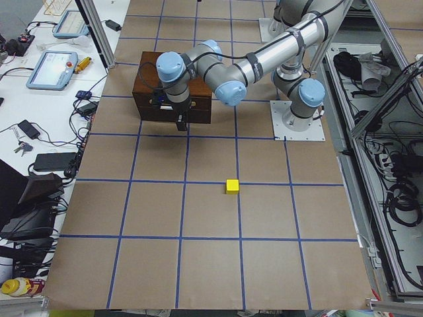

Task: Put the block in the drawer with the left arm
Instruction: 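Lower the left gripper to the white drawer handle and grasp it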

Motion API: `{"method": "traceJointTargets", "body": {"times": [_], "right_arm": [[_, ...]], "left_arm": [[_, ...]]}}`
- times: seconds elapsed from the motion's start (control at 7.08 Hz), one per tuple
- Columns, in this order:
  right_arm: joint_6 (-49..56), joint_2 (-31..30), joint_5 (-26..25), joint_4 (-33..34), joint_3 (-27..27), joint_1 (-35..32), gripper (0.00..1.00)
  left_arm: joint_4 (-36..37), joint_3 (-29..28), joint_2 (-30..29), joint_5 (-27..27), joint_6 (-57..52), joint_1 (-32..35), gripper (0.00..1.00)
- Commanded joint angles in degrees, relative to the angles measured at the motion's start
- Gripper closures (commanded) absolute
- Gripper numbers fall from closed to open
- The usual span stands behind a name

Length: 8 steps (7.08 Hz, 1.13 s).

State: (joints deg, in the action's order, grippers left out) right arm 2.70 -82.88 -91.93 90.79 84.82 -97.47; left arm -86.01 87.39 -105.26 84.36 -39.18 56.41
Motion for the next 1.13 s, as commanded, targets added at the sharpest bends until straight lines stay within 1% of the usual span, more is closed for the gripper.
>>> {"method": "traceJointTargets", "body": {"times": [0.0,0.56,0.71,0.85,0.99], "right_arm": [[0.03,0.00,0.00,0.00,0.00,0.00,0.00],[-0.06,0.00,0.00,0.00,0.00,0.00,0.00],[0.02,0.00,0.00,0.00,0.00,0.00,0.00],[-0.06,0.00,0.00,0.00,0.00,0.00,0.00],[-0.06,0.00,0.00,0.00,0.00,0.00,0.00]], "left_arm": [[0.23,-0.02,-3.01,-6.53,-1.24,-0.16,0.00],[-0.38,0.94,-5.13,-15.77,-0.90,0.89,0.00],[-0.30,1.38,-5.39,-16.06,-0.63,1.59,0.00],[0.05,2.17,-6.00,-18.15,-0.46,1.68,0.00],[0.23,2.52,-6.44,-18.35,0.33,1.68,0.00]]}}
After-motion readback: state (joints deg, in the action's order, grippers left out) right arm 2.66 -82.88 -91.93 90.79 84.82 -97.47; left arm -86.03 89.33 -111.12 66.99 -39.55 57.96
